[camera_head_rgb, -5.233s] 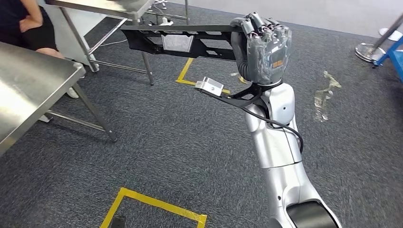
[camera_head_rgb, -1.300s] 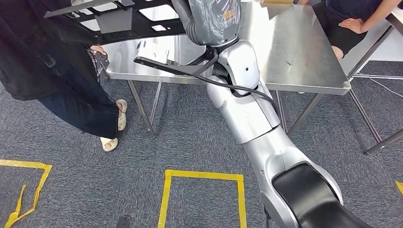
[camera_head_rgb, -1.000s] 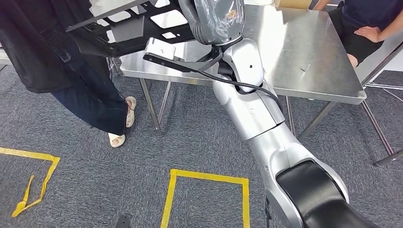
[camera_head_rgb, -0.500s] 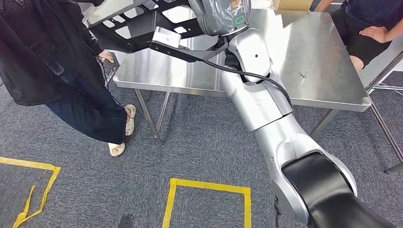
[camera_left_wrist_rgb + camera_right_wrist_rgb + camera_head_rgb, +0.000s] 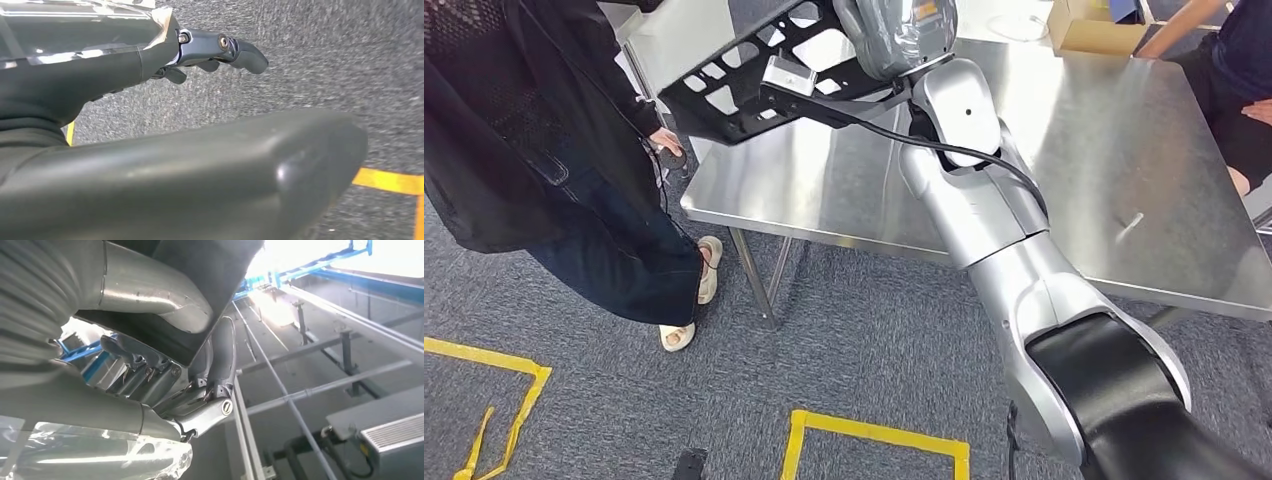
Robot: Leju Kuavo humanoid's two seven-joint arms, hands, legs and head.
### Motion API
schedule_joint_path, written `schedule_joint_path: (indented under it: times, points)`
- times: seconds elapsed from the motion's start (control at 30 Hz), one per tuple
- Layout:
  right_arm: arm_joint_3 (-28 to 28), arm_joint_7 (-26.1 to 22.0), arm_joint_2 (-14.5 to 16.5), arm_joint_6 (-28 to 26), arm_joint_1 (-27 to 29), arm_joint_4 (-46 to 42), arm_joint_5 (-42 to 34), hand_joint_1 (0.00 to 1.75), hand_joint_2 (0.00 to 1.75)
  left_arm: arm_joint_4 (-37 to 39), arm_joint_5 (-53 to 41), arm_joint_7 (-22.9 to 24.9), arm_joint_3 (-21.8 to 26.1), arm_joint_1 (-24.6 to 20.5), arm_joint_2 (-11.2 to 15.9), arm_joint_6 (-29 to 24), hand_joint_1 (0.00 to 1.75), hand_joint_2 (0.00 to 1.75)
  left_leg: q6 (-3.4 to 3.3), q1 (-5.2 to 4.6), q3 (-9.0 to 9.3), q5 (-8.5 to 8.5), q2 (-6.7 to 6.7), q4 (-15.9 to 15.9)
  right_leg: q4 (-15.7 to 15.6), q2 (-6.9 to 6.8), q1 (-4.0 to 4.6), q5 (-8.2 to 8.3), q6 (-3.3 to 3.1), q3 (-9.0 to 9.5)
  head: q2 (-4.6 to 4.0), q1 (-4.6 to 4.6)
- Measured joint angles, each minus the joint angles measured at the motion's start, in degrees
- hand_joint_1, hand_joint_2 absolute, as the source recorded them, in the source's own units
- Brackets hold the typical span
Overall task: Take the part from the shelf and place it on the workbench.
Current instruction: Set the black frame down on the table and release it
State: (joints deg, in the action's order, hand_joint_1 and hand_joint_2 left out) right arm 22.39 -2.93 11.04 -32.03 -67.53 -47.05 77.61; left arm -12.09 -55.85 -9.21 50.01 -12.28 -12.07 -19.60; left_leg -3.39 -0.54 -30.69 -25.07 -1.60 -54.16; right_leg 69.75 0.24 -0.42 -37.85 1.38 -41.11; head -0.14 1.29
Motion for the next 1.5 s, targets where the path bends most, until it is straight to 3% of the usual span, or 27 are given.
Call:
schedule_joint_path:
  times: [0.03, 0.1, 0.13, 0.17, 0.2, 0.27, 0.33, 0.37, 0.43, 0.47, 0.5, 0.53, 0.63, 0.7, 0.73, 0.83, 0.97, 1.17, 1.5]
  points:
    - [0.0, 0.0, 0.0, 0.0, 0.0, 0.4, -0.1, 1.75, 1.75, 0.0, 0.1, 0.0, 0.0, 0.1, 0.0, -0.1, 0.0, 0.0, 0.11, -0.07, 1.53, -1.14, -0.2, 0.0, -3.5, -0.02, -0.1, 2.0, 0.87, -0.55, 0.0, 0.0]
    - [0.0, -0.3, -0.2, -0.3, 0.0, 1.3, -0.5, 1.75, 1.75, 0.1, 0.1, 0.0, 0.0, 0.2, 0.1, -0.3, 0.0, 0.0, 0.49, -0.27, 3.96, -3.49, -0.52, -0.3, -11.3, -0.34, -0.23, 12.92, 3.43, -0.49, -0.01, -0.04]
    - [0.0, -0.4, -0.2, -0.5, 0.0, 1.7, -0.7, 1.75, 1.75, 0.1, 0.1, 0.1, 0.0, 0.3, 0.1, -0.4, 0.0, 0.0, 0.72, -0.33, 4.66, -4.63, -0.58, -0.3, -13.7, -0.42, -0.06, 17.86, 3.71, -0.08, 0.0, -0.02]
    - [-0.1, -0.6, -0.1, -0.7, -0.1, 2.0, -1.0, 1.75, 1.75, 0.1, 0.2, 0.2, 0.0, 0.3, 0.1, -0.6, 0.0, 0.0, 1.0, -0.34, 5.27, -5.4, -0.59, -0.5, -14.9, -0.48, 0.1, 21.01, 3.14, 0.39, -0.01, -0.02]
    - [-0.1, -0.8, 0.2, -0.9, -0.3, 2.1, -1.2, 1.75, 1.75, 0.1, 0.2, 0.4, 0.0, 0.3, 0.1, -0.8, 0.0, 0.0, 1.22, -0.26, 5.6, -5.74, -0.51, -0.8, -14.9, -0.48, 0.29, 21.55, 1.97, 0.91, 0.0, 0.0]
    - [-0.1, -1.1, 0.7, -1.0, -1.0, 2.1, -1.3, 1.75, 1.75, 0.1, 0.2, 0.7, 0.0, 0.3, 0.1, -1.0, 0.0, 0.0, 1.61, -0.08, 5.18, -5.15, -0.18, -2.7, -14.9, -0.23, 0.28, 20.97, 0.27, 1.52, 0.0, -0.02]
    - [0.0, -1.3, 1.4, -1.0, -1.6, 2.2, -1.4, 1.75, 1.75, 0.1, 0.2, 0.9, 0.0, 0.1, 0.1, -1.2, 0.0, 0.0, 2.04, 0.07, 1.95, -4.33, 0.33, -8.1, -15.1, -0.07, 0.07, 20.32, -0.99, 2.52, 0.01, 0.08]
    - [0.0, -1.4, 1.7, -1.1, -1.8, 2.3, -1.4, 1.75, 1.75, 0.1, 0.2, 1.0, 0.0, 0.1, 0.1, -1.2, 0.0, 0.0, 2.34, 0.22, -0.47, -4.76, 0.6, -11.7, -15.2, 0.02, 0.0, 19.88, -1.59, 3.06, 0.01, 0.14]
    - [0.0, -1.4, 2.0, -1.2, -2.1, 2.4, -1.5, 1.75, 1.75, 0.1, 0.2, 1.1, 0.0, 0.0, 0.0, -1.3, 0.0, 0.0, 2.92, 0.56, -5.26, -8.15, 0.82, -17.3, -15.2, 0.04, 0.07, 18.91, -2.21, 4.03, 0.01, 0.16]
    - [0.0, -1.4, 2.1, -1.2, -2.2, 2.5, -1.5, 1.75, 1.75, 0.1, 0.2, 1.2, 0.0, 0.1, 0.0, -1.3, 0.0, 0.0, 3.14, 0.73, -6.99, -9.81, 0.9, -18.3, -15.2, 0.04, 0.1, 18.46, -2.24, 4.5, 0.01, 0.16]
    - [0.0, -1.4, 2.2, -1.2, -2.2, 2.6, -1.5, 1.75, 1.75, 0.1, 0.2, 1.3, 0.0, 0.1, 0.0, -1.4, 0.0, 0.0, 3.27, 0.87, -7.99, -10.24, 0.99, -17.9, -15.1, 0.05, 0.12, 18.04, -2.18, 4.96, 0.01, 0.16]
    - [0.0, -1.4, 2.2, -1.2, -2.2, 2.7, -1.5, 1.75, 1.75, 0.1, 0.2, 1.3, 0.0, 0.1, 0.0, -1.4, 0.0, 0.0, 3.28, 0.97, -8.04, -8.92, 1.12, -15.8, -15.1, 0.06, 0.13, 17.68, -2.08, 5.37, 0.01, 0.18]
    - [0.0, -1.4, 2.3, -1.3, -2.4, 2.9, -1.8, 1.75, 1.75, 0.1, 0.2, 1.5, 0.0, 0.0, 0.1, -1.3, 0.0, 0.0, 2.69, 1.02, -5.05, -1.0, 1.62, -5.0, -14.9, 0.16, 0.32, 16.94, -1.58, 6.16, 0.01, 0.15]
    - [-0.1, -1.4, 2.3, -1.4, -2.8, 3.0, -2.0, 1.75, 1.75, 0.1, 0.2, 1.5, 0.0, -0.1, 0.1, -1.2, 0.0, 0.0, 2.11, 0.74, -3.96, 0.75, 1.7, -1.7, -14.9, 0.21, 0.57, 16.58, -1.03, 6.23, 0.01, 0.12]
    - [-0.1, -1.4, 2.2, -1.4, -3.0, 3.0, -2.1, 1.75, 1.75, 0.1, 0.1, 1.5, 0.0, -0.1, 0.1, -1.1, 0.0, 0.0, 2.11, 0.66, -3.82, 0.92, 1.6, -1.6, -14.8, 0.21, 0.74, 16.3, -0.94, 6.18, 0.01, 0.09]
    - [-0.2, -1.3, 2.1, -1.5, -3.1, 3.2, -2.2, 1.75, 1.75, 0.1, -0.2, 1.5, 0.0, -0.1, 0.1, -0.5, 0.0, 0.0, 2.44, 0.58, -3.43, 1.89, 1.35, -1.5, -14.6, 0.06, 0.81, 16.08, -1.5, 6.12, 0.01, -0.04]
    - [-0.2, -1.0, 2.0, -1.3, -3.5, 3.8, -2.0, 1.75, 1.75, 0.1, -0.7, 1.7, -0.3, -0.2, 0.1, 0.3, 0.0, 0.0, 2.06, 0.32, -3.58, 1.77, 1.12, -1.5, -14.9, -0.13, 0.62, 16.23, -1.51, 6.24, 0.01, -0.08]
    - [-0.2, 0.6, 2.4, -0.3, -5.1, 5.6, -1.7, 1.75, 1.75, 0.1, -0.6, 1.8, -0.4, -0.4, 0.1, 0.7, 0.0, 0.0, 1.58, 0.06, -3.61, 1.48, 1.13, -1.6, -15.0, -0.15, 0.36, 16.09, -0.55, 6.28, 0.01, -0.04]
    - [-0.3, 1.3, 3.4, -0.3, -6.1, 8.6, -1.2, 1.75, 1.75, 0.1, -0.5, 1.5, -0.4, -0.4, 0.1, 0.8, 0.0, 0.0, 1.54, 0.2, -3.6, 1.4, 1.14, -1.5, -15.0, -0.14, 0.46, 15.96, -0.36, 6.24, 0.0, -0.01]
